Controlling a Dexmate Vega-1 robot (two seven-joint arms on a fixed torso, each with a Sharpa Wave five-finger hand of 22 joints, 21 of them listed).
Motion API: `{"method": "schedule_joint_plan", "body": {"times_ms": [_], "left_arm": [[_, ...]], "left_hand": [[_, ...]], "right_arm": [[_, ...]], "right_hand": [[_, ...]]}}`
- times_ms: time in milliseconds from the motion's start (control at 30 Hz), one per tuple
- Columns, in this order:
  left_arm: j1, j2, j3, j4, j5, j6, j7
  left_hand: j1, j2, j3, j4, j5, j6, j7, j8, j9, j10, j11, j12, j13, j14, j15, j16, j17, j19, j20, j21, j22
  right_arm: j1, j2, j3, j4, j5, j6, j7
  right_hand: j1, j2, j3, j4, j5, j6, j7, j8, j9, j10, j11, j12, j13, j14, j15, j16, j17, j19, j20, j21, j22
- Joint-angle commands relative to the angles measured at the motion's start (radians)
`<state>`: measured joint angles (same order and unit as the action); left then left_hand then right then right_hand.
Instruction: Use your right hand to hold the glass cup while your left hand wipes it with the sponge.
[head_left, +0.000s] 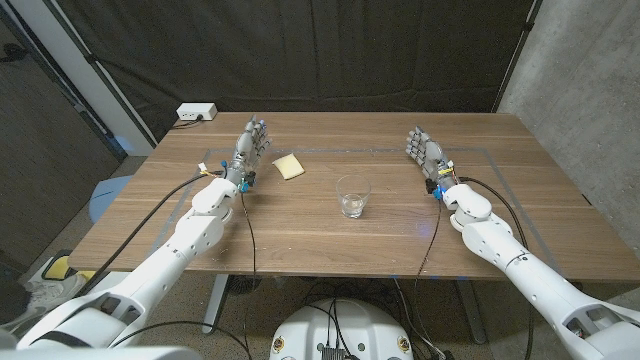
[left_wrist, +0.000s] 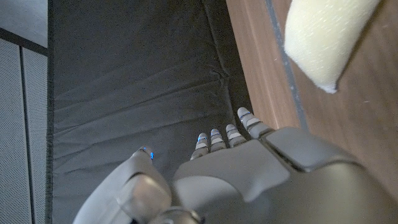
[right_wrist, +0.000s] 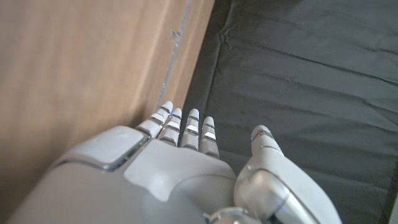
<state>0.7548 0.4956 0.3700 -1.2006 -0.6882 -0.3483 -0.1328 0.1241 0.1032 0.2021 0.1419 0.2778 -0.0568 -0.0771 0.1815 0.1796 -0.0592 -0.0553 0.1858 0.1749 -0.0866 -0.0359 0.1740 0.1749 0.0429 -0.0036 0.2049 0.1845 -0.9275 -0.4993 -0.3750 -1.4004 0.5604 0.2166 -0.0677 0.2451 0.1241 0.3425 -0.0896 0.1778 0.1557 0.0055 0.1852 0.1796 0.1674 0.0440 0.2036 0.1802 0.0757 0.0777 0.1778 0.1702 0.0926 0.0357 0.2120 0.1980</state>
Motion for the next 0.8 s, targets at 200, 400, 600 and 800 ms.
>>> {"method": "schedule_joint_plan", "body": {"times_ms": [200,400,600,800], "left_arm": [[-0.173,-0.048,0.013,0.373,-0.015,-0.076,-0.343],[-0.157,-0.039,0.02,0.323,0.005,-0.061,-0.299],[-0.138,-0.024,0.03,0.253,0.024,-0.044,-0.256],[-0.113,0.002,0.042,0.179,0.048,-0.023,-0.21]], "left_hand": [[0.007,-0.003,0.004,-0.001,0.008,-0.004,-0.007,0.005,0.003,-0.001,-0.005,0.004,0.004,-0.01,-0.031,0.006,0.001,0.007,-0.002,0.006,0.003],[0.008,-0.004,0.003,-0.001,0.008,-0.004,-0.007,0.006,0.003,0.0,-0.007,0.005,0.004,-0.008,-0.029,0.006,0.001,0.006,0.0,0.006,0.003],[0.009,-0.009,0.0,-0.003,0.007,0.001,-0.003,0.009,0.003,0.004,-0.003,0.007,0.004,-0.003,-0.026,0.008,0.001,0.006,0.005,0.006,0.002],[0.012,-0.016,-0.003,-0.006,0.007,0.004,-0.002,0.01,0.003,0.01,-0.002,0.009,0.004,0.001,-0.023,0.009,0.001,0.007,0.008,0.006,0.002]], "right_arm": [[-0.142,0.029,0.029,-0.315,-0.178,-0.087,-0.253],[-0.127,0.026,0.043,-0.279,-0.18,-0.065,-0.208],[-0.127,0.011,0.058,-0.275,-0.195,-0.052,-0.188],[-0.141,-0.01,0.064,-0.281,-0.213,-0.031,-0.171]], "right_hand": [[0.008,-0.003,0.004,0.002,0.004,0.005,-0.003,0.003,0.003,0.006,-0.003,0.006,0.003,0.002,0.007,0.004,0.004,0.007,-0.002,0.006,0.001],[0.003,-0.013,-0.002,0.002,0.001,0.006,-0.001,0.003,0.003,0.006,-0.004,0.006,0.003,0.001,0.005,0.004,0.005,0.006,-0.004,0.006,0.001],[-0.002,-0.026,-0.009,0.0,-0.001,0.007,0.0,0.004,0.003,0.009,0.002,0.007,0.003,0.001,0.004,0.004,0.005,0.007,-0.005,0.006,0.001],[-0.005,-0.037,-0.015,-0.002,-0.003,0.009,0.003,0.005,0.003,0.009,0.005,0.007,0.003,0.002,0.002,0.004,0.005,0.007,-0.005,0.006,0.0]]}}
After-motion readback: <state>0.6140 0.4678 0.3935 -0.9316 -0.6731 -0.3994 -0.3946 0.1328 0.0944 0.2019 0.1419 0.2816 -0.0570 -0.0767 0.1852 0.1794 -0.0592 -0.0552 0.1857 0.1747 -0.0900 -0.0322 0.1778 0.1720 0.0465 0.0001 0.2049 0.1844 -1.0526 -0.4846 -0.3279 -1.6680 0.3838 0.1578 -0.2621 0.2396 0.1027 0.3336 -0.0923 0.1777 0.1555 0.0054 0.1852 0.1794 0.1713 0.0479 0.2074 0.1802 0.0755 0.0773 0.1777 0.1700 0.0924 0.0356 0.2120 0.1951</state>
